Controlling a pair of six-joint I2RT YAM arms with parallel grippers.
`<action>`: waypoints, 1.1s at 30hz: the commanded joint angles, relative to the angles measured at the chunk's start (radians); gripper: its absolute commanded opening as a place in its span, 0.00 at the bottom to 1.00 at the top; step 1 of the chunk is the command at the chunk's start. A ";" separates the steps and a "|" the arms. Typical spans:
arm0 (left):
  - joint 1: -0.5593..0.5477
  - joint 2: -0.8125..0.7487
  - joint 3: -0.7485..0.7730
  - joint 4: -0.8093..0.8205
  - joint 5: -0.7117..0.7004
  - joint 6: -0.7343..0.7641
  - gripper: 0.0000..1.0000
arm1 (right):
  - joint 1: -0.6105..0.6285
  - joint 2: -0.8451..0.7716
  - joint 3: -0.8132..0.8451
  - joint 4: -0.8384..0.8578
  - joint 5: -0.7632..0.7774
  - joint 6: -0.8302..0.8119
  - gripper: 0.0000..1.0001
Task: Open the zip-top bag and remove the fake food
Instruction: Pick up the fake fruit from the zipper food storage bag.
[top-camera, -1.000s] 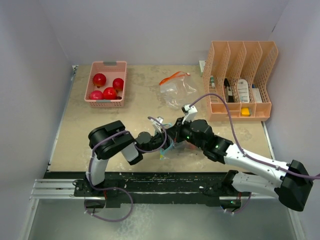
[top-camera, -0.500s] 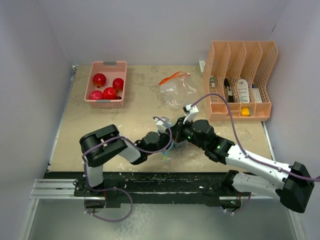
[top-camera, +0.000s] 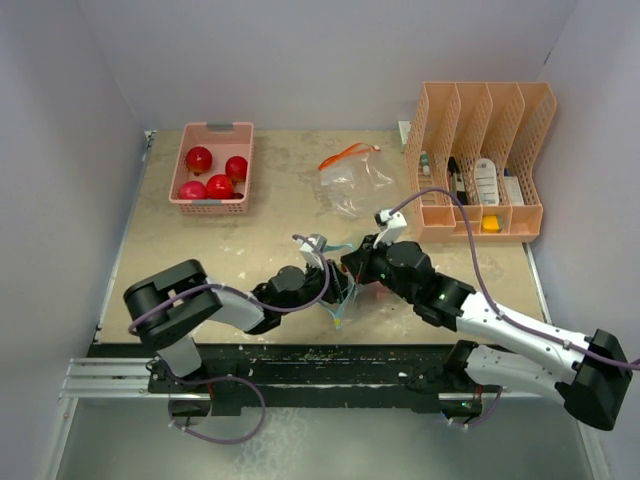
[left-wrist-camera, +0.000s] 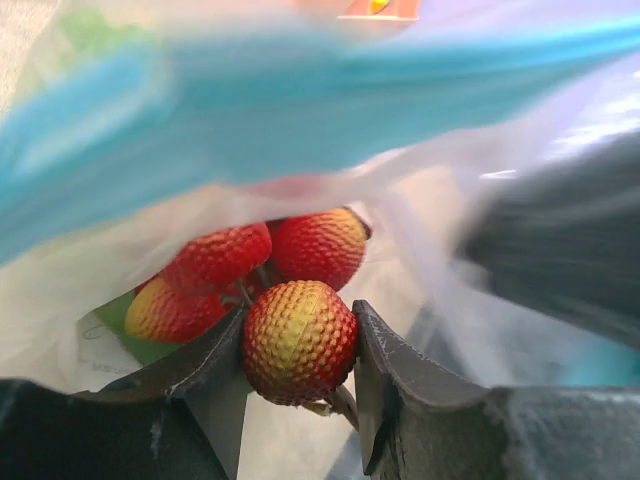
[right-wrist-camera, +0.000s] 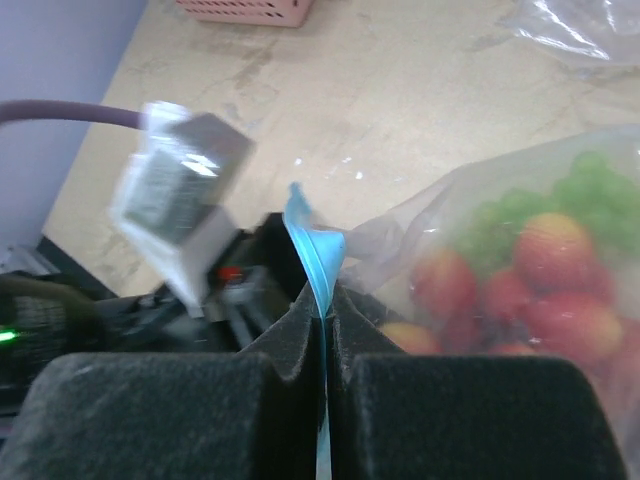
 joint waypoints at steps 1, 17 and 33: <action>-0.016 -0.168 -0.020 -0.066 0.006 0.020 0.24 | 0.005 0.037 0.024 -0.053 0.134 -0.004 0.00; -0.034 -0.679 -0.008 -0.693 -0.140 0.095 0.25 | -0.043 0.171 0.086 -0.054 0.199 -0.027 0.00; 0.004 -0.705 0.161 -0.891 -0.253 0.213 0.30 | 0.014 0.254 0.000 0.182 0.047 -0.027 0.00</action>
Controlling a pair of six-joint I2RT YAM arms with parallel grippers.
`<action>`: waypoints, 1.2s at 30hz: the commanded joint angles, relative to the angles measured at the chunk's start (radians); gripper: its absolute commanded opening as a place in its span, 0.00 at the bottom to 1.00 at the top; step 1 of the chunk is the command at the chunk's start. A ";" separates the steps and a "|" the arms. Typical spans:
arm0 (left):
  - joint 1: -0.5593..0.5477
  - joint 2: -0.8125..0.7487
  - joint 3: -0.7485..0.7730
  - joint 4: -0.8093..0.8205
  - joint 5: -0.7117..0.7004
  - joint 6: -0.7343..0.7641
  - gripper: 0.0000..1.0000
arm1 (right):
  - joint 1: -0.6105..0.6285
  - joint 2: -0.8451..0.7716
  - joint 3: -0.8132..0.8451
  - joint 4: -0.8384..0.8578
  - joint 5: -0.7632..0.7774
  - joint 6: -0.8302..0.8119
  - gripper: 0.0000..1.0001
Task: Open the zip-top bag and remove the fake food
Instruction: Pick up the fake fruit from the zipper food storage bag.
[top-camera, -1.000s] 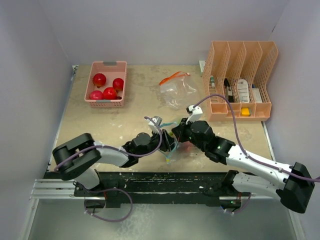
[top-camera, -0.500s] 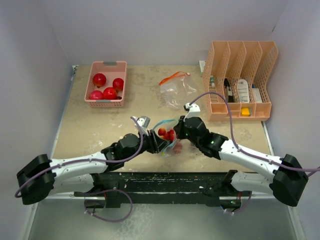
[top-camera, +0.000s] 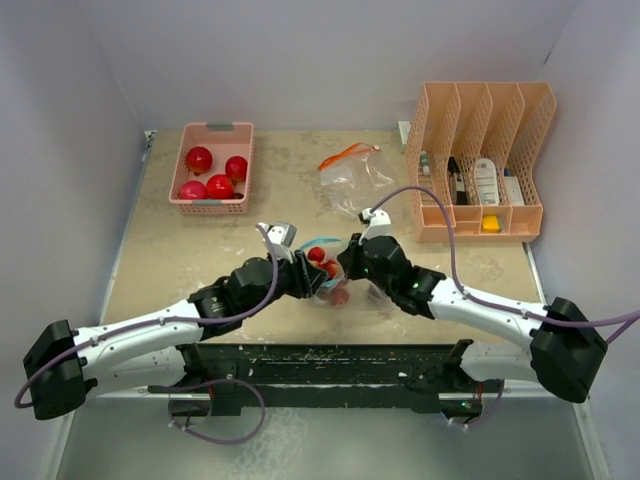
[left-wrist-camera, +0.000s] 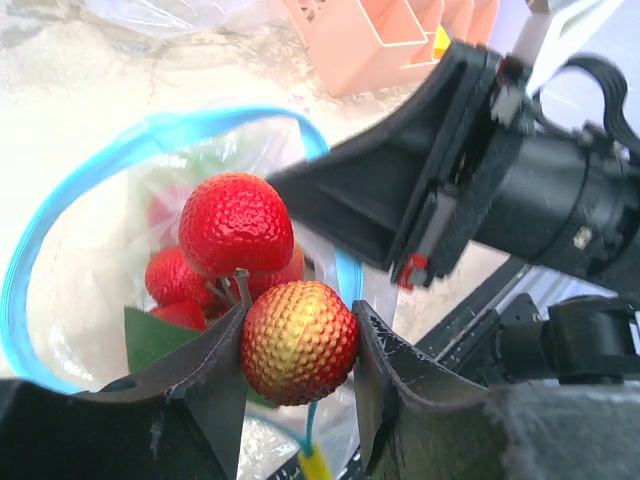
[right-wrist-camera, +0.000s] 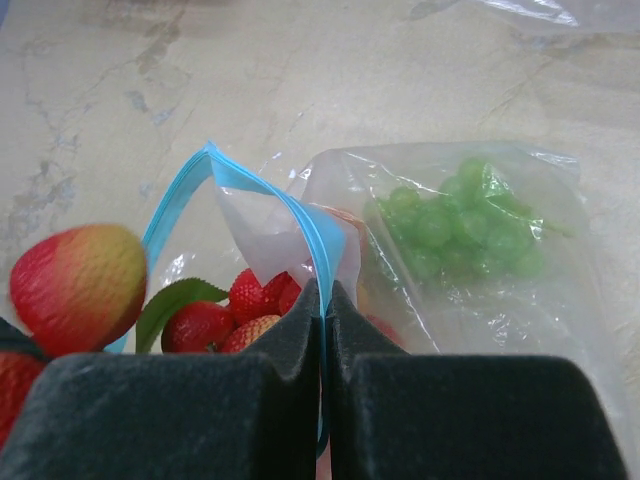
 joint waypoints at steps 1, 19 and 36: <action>0.030 0.069 0.119 0.006 -0.042 0.071 0.31 | 0.064 0.019 -0.024 0.119 -0.060 -0.008 0.00; 0.111 0.178 0.127 0.007 -0.023 0.092 0.32 | 0.204 -0.137 -0.006 0.081 -0.025 -0.008 0.00; 0.183 0.082 0.109 -0.055 -0.039 0.116 0.33 | 0.187 -0.322 -0.020 -0.090 0.054 0.051 0.84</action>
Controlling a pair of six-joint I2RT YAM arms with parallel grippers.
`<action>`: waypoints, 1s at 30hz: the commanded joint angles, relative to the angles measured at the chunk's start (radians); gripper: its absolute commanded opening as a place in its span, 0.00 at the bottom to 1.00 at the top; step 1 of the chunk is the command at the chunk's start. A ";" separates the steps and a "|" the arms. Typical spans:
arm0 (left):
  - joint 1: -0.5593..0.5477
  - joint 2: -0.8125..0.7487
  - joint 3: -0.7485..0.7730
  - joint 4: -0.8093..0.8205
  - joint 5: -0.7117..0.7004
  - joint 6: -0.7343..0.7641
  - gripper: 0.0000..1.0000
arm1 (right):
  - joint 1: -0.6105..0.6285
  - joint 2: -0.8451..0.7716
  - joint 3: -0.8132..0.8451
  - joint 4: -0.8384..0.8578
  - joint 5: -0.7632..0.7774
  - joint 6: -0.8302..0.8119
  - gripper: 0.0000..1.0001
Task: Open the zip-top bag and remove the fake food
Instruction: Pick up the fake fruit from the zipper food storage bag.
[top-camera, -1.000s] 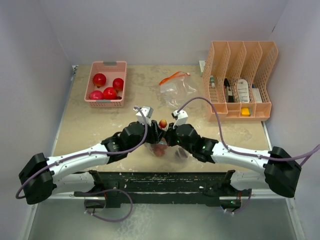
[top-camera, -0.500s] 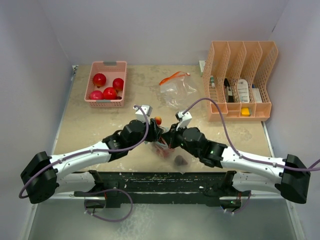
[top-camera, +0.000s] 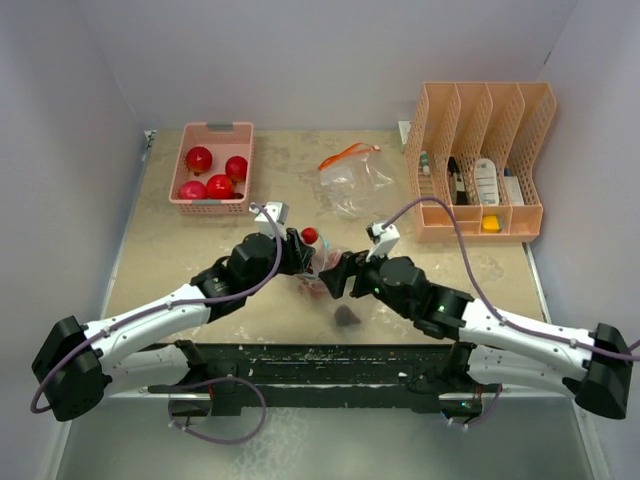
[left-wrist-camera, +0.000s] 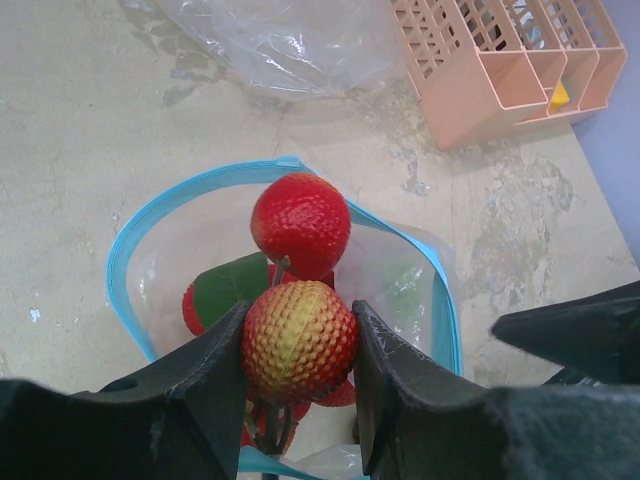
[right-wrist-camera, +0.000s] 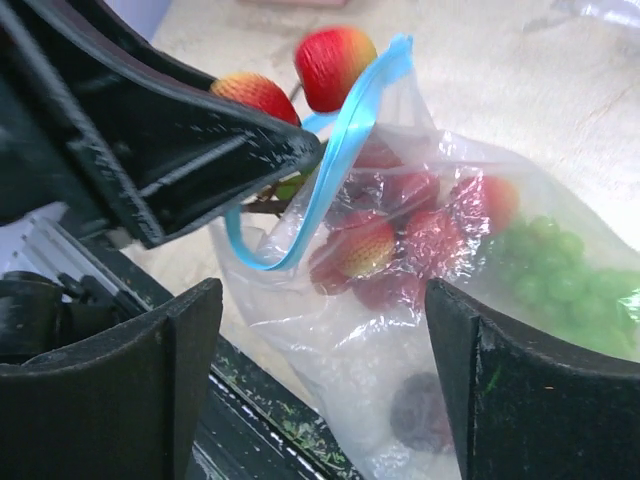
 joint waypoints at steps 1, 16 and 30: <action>0.007 -0.026 -0.003 0.031 -0.023 0.016 0.33 | -0.012 -0.140 0.009 -0.047 0.033 -0.001 0.87; 0.018 -0.026 -0.028 0.017 -0.029 0.009 0.33 | -0.213 -0.285 -0.206 -0.161 -0.147 0.201 0.96; 0.031 -0.069 -0.057 -0.020 -0.042 -0.004 0.34 | -0.218 -0.098 -0.417 0.232 -0.311 0.332 0.64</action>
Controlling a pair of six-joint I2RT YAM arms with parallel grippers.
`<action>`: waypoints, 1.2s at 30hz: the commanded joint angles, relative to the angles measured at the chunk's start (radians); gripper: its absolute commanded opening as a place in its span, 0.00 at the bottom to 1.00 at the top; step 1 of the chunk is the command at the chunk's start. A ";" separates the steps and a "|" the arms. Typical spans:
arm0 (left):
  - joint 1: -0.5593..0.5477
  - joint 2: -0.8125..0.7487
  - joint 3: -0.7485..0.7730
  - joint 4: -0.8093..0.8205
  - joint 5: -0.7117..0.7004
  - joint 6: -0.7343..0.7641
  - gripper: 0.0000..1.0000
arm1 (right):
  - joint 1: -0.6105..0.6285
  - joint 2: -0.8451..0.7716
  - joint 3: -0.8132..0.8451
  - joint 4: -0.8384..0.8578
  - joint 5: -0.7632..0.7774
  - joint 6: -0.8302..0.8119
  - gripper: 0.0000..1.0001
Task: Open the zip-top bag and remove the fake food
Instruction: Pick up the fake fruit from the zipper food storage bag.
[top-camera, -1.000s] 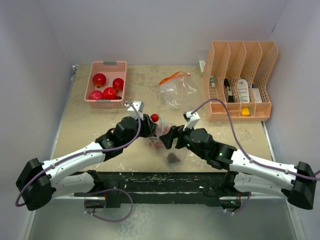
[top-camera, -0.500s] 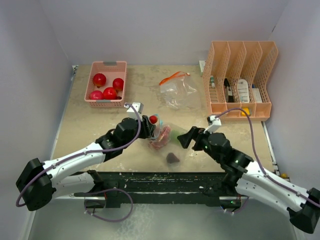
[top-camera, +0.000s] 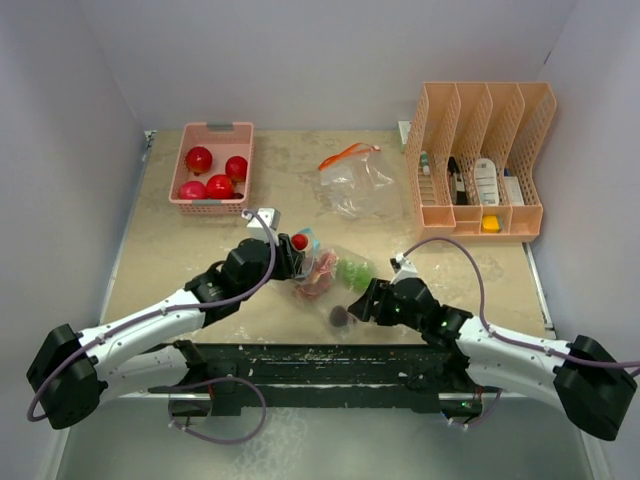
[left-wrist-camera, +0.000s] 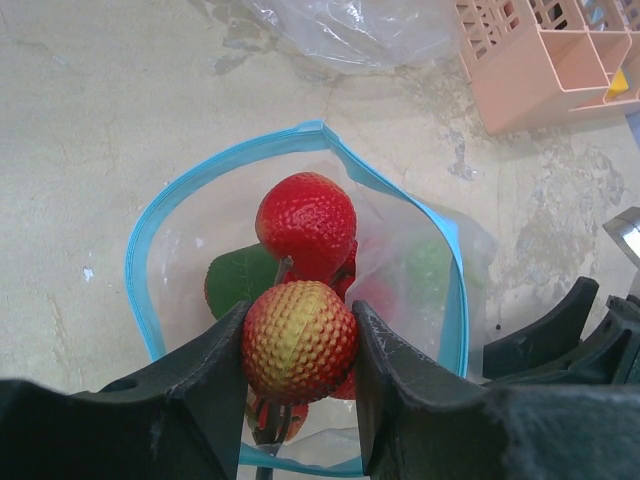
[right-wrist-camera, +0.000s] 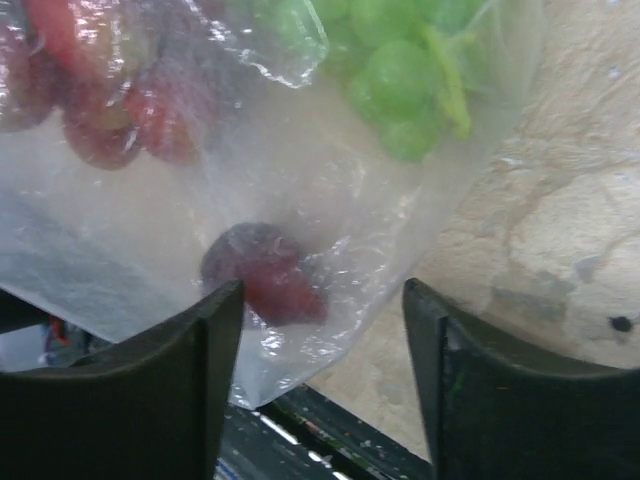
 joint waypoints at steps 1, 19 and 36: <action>0.009 -0.017 -0.003 0.039 -0.012 -0.003 0.34 | -0.005 -0.026 -0.004 0.180 -0.031 0.033 0.56; 0.050 -0.113 -0.014 -0.050 -0.067 0.019 0.34 | -0.057 -0.206 0.095 -0.182 0.206 -0.129 0.00; 0.108 -0.236 -0.011 -0.192 -0.150 0.062 0.34 | -0.313 -0.136 0.184 -0.235 0.091 -0.278 0.00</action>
